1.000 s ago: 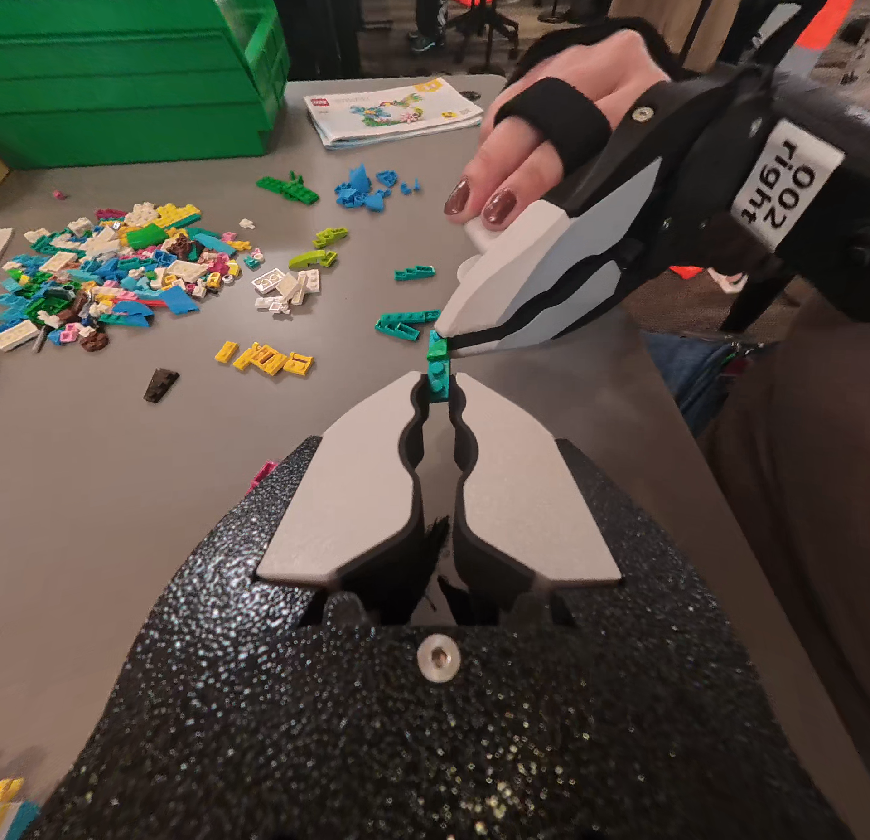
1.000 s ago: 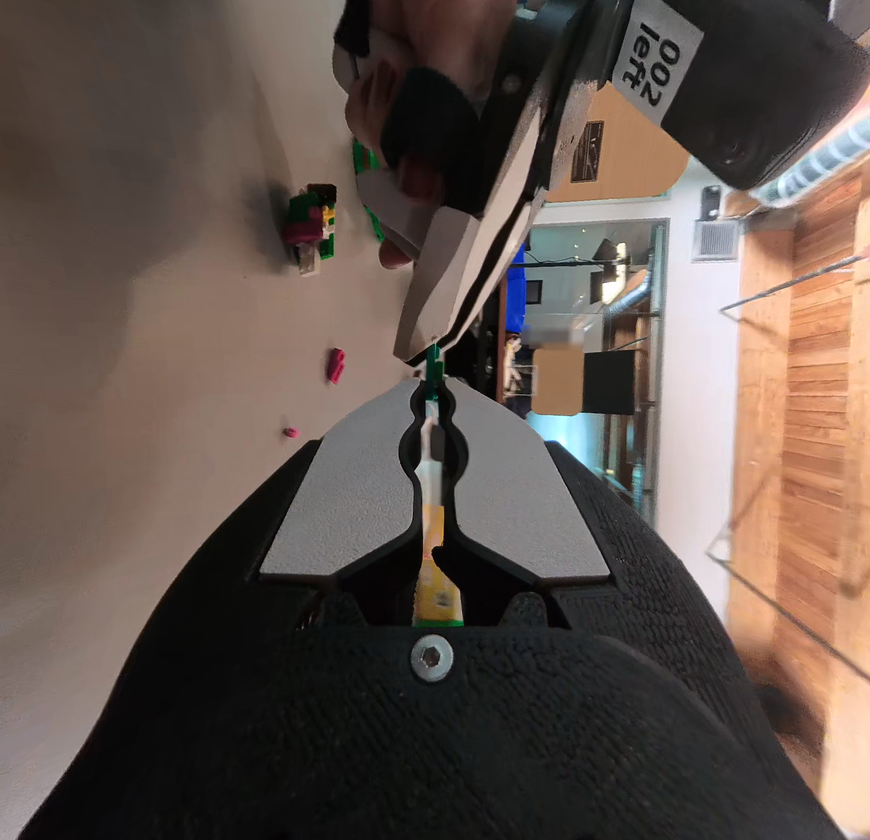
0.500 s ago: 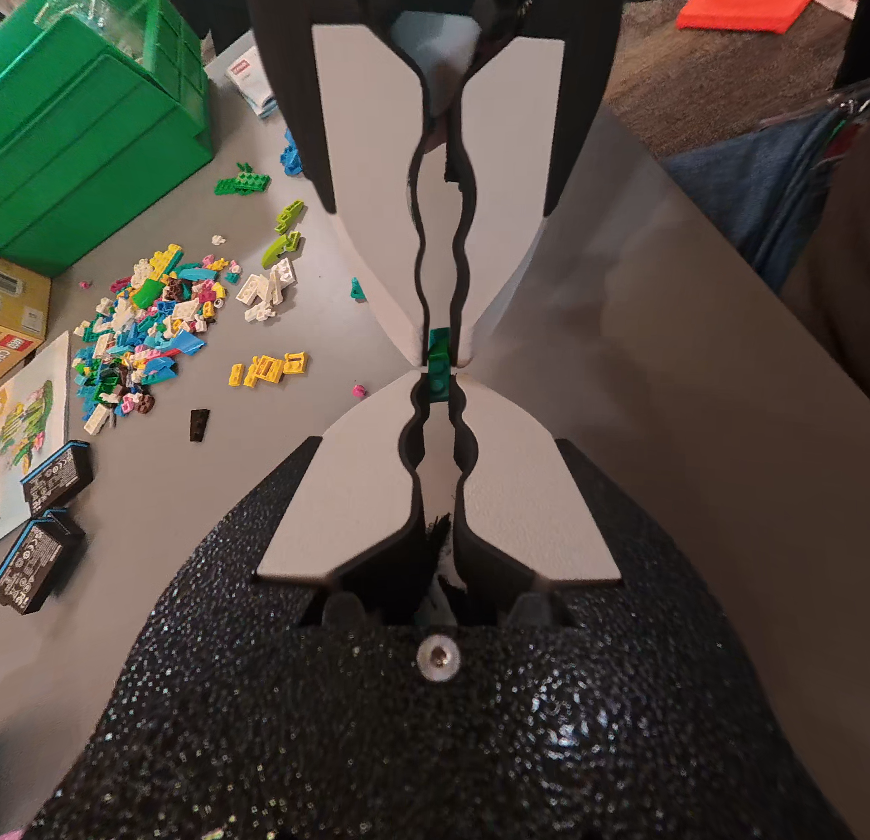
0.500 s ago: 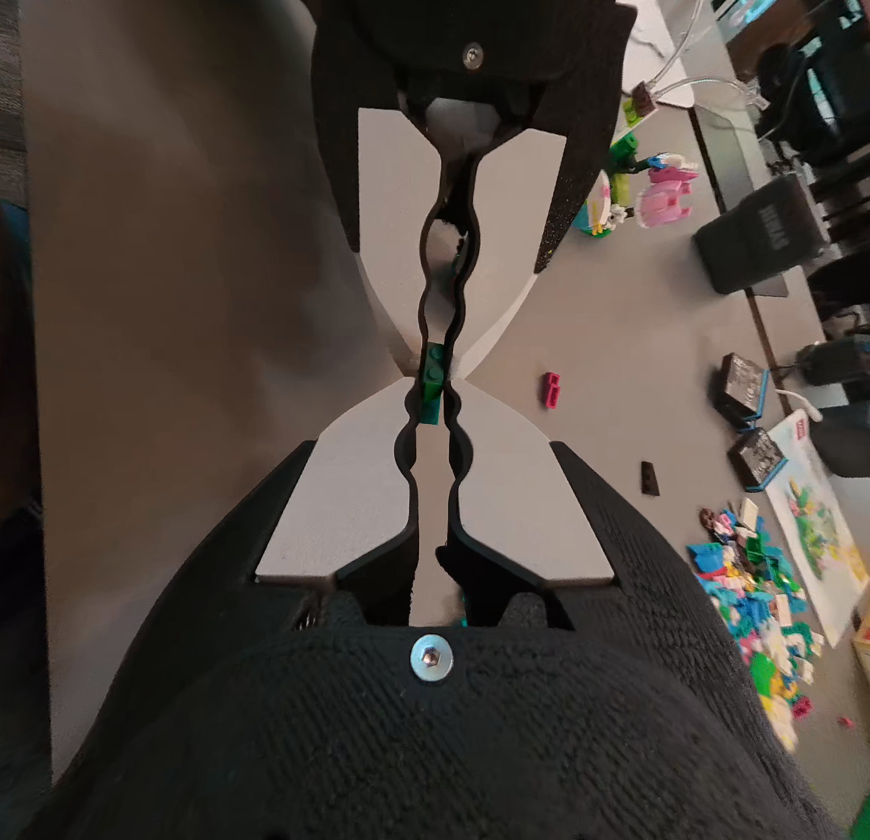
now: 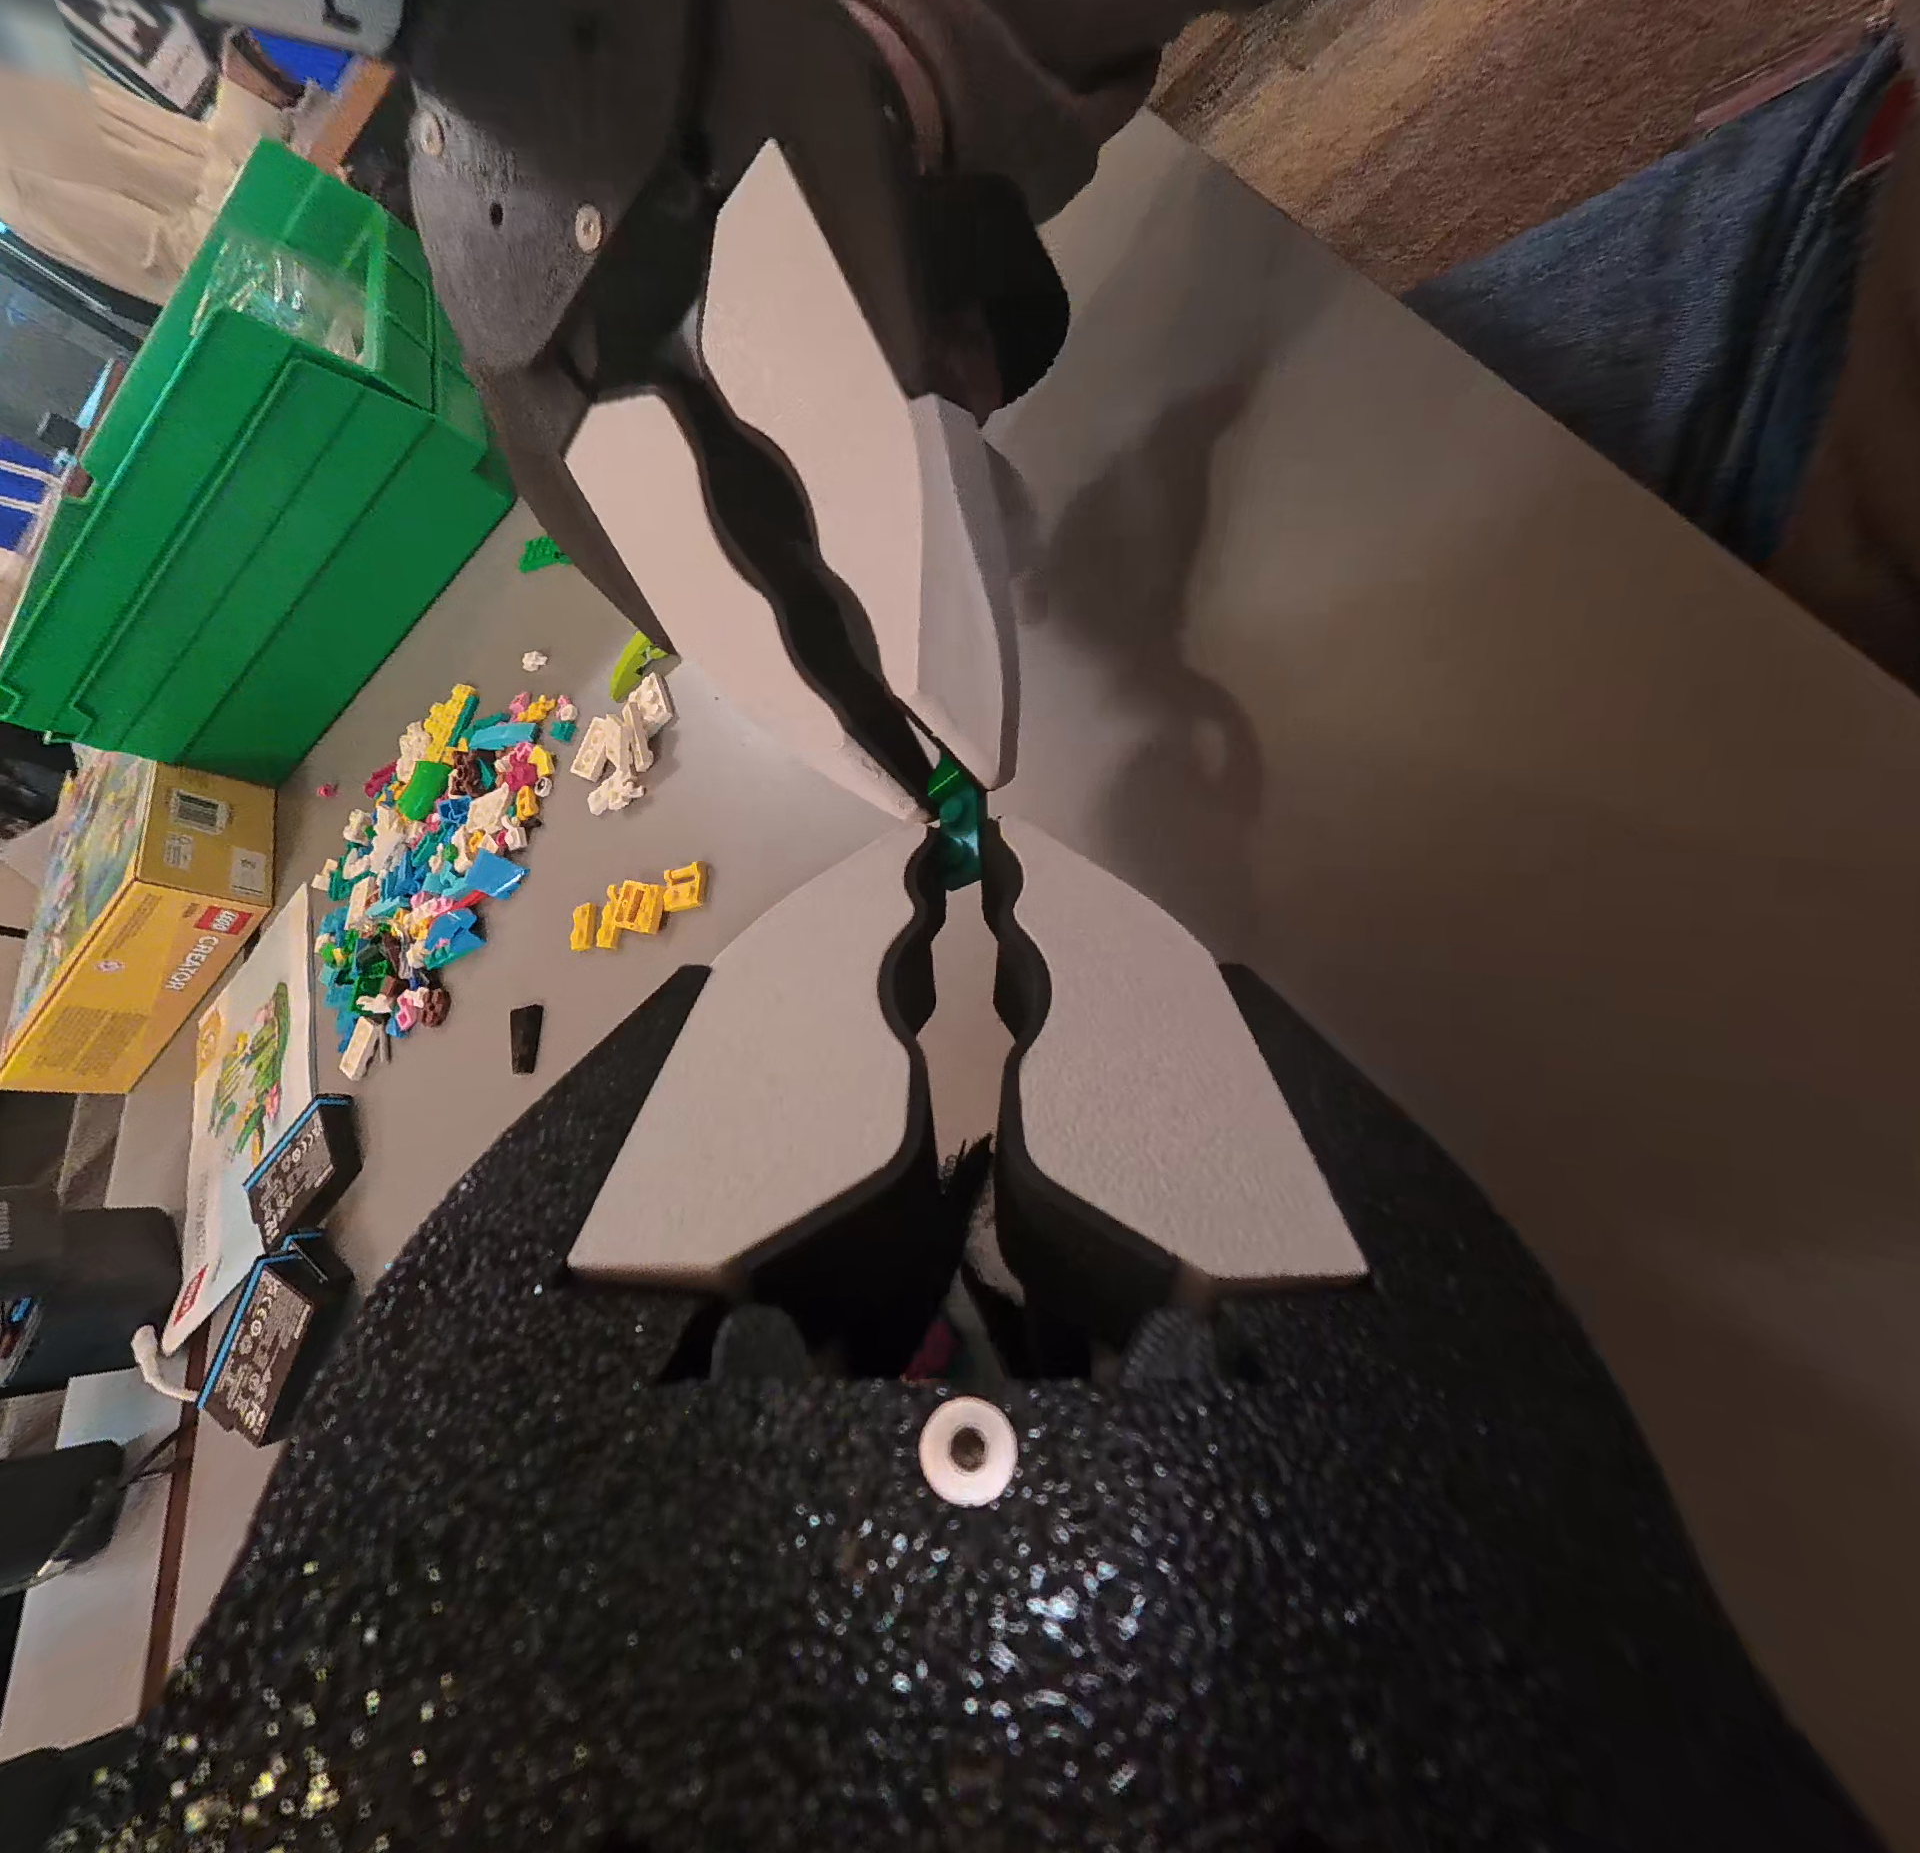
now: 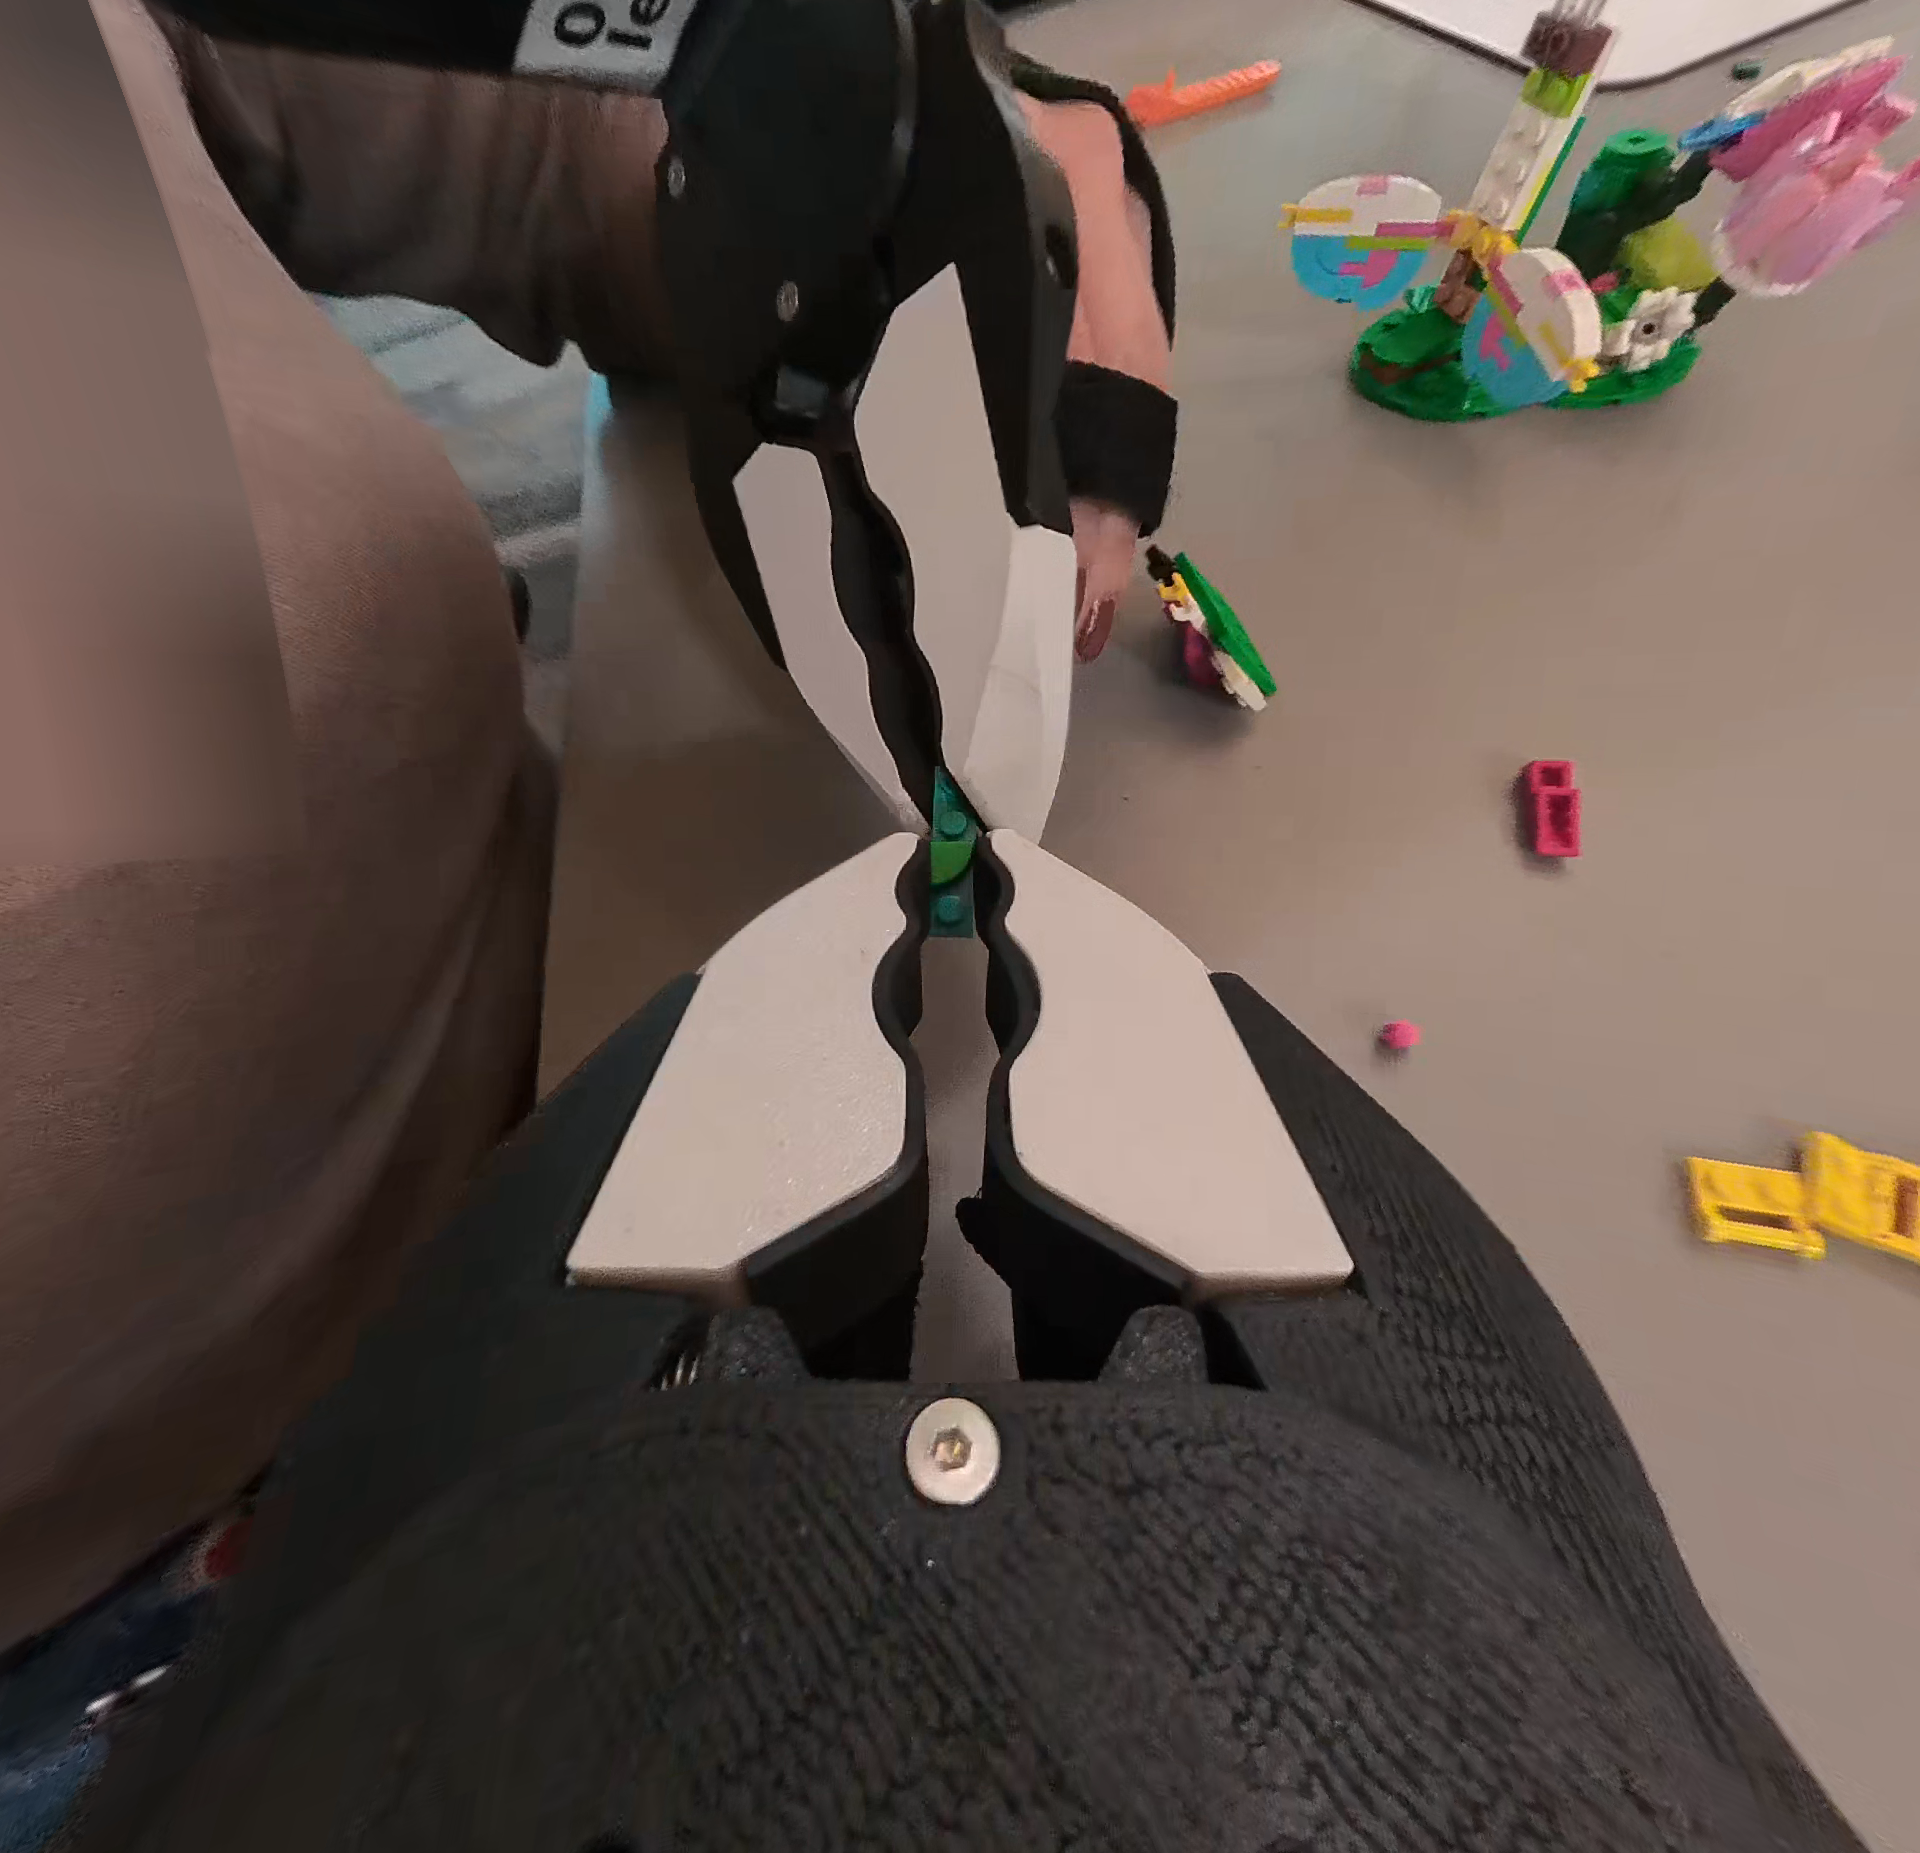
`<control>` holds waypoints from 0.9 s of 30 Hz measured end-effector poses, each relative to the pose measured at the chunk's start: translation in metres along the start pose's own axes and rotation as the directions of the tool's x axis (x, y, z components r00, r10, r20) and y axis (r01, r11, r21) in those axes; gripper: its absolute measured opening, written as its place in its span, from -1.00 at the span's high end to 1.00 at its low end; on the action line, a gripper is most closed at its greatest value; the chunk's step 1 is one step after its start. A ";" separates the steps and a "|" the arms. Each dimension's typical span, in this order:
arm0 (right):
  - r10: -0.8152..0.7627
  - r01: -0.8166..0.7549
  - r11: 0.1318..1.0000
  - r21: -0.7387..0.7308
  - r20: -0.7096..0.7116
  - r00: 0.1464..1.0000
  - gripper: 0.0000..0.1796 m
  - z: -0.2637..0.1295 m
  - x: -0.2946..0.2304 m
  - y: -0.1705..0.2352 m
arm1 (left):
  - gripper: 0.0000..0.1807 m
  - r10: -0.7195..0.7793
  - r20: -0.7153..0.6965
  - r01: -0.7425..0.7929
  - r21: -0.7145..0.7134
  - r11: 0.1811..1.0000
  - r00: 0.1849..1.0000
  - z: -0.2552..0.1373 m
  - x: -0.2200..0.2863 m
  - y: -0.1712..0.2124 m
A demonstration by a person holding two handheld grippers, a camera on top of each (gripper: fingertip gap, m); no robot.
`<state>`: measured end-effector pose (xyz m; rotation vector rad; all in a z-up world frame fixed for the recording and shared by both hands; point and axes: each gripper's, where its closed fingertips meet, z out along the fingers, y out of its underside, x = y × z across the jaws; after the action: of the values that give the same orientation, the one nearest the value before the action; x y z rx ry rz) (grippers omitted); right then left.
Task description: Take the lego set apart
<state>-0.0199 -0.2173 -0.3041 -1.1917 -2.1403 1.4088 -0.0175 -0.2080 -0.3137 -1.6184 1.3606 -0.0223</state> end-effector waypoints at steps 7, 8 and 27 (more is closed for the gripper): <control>0.103 -0.108 0.993 0.056 0.095 0.990 0.93 -0.002 -0.003 0.002 | 0.94 0.096 0.038 -0.096 0.007 0.995 0.995 0.003 0.002 -0.003; 0.110 -0.116 0.991 0.062 0.106 0.988 0.93 -0.002 -0.003 0.002 | 0.94 0.119 0.047 -0.119 0.001 0.993 0.992 0.003 0.002 -0.003; 0.053 -0.028 0.987 0.160 -0.154 0.987 0.93 -0.025 0.024 0.001 | 0.92 0.075 0.116 -0.073 -0.019 0.997 0.990 0.005 -0.007 0.010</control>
<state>-0.0180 -0.1835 -0.2977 -1.2484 -1.8725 1.4200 -0.0249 -0.1985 -0.3194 -1.5560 1.3325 0.1249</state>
